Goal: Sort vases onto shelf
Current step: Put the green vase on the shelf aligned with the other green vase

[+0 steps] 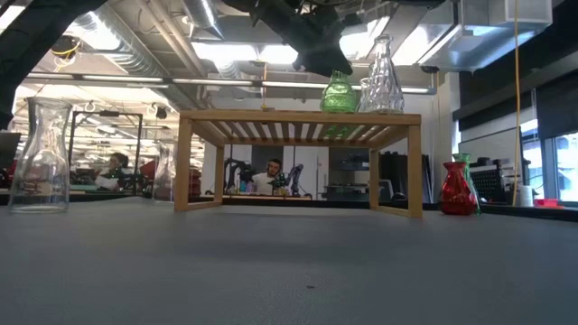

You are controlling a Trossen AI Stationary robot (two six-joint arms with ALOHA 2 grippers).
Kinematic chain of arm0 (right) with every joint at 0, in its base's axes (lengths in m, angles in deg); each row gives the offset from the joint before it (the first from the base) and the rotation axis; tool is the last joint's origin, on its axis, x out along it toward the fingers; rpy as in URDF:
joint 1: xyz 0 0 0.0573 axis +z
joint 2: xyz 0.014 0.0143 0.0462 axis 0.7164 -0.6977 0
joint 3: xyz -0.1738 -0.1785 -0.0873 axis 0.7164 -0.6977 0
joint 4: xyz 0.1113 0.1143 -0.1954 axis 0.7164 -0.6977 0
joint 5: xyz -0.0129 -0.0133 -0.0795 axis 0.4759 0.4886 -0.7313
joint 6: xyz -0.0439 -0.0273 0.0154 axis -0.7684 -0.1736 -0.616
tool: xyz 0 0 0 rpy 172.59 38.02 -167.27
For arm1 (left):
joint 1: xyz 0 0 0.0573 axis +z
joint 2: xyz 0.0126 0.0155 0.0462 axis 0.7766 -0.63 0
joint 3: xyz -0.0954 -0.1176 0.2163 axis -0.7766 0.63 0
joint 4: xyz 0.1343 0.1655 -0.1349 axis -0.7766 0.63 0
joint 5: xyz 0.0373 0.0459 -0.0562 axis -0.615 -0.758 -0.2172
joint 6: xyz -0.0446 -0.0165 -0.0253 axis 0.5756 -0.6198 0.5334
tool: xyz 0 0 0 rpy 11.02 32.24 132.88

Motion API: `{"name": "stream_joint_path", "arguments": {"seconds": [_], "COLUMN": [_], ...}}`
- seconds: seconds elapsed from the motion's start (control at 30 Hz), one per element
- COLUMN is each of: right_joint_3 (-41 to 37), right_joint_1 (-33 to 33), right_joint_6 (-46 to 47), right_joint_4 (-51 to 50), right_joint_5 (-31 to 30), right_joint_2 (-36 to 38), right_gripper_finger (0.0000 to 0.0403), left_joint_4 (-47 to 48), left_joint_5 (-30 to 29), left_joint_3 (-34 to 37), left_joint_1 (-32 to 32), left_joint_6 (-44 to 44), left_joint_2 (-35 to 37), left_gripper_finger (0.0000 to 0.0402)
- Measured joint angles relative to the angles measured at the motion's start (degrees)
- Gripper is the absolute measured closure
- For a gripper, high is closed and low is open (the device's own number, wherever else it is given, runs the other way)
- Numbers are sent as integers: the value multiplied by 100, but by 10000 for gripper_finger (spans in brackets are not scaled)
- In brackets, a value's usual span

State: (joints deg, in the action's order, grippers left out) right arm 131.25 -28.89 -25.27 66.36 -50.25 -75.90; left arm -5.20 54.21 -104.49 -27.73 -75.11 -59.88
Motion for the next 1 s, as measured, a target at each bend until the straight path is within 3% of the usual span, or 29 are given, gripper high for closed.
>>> {"name": "stream_joint_path", "arguments": {"seconds": [0.83, 1.0], "right_joint_3": [0, 0], "right_joint_1": [-1, 0], "right_joint_6": [-13, -15], "right_joint_4": [-4, -4], "right_joint_5": [0, 0], "right_joint_2": [0, 0], "right_gripper_finger": [233, 233], "left_joint_4": [64, 127], "left_joint_5": [84, 49], "left_joint_3": [0, 0], "left_joint_1": [26, 39], "left_joint_6": [22, 162], "left_joint_2": [-2, -2], "left_gripper_finger": [165, 129]}}
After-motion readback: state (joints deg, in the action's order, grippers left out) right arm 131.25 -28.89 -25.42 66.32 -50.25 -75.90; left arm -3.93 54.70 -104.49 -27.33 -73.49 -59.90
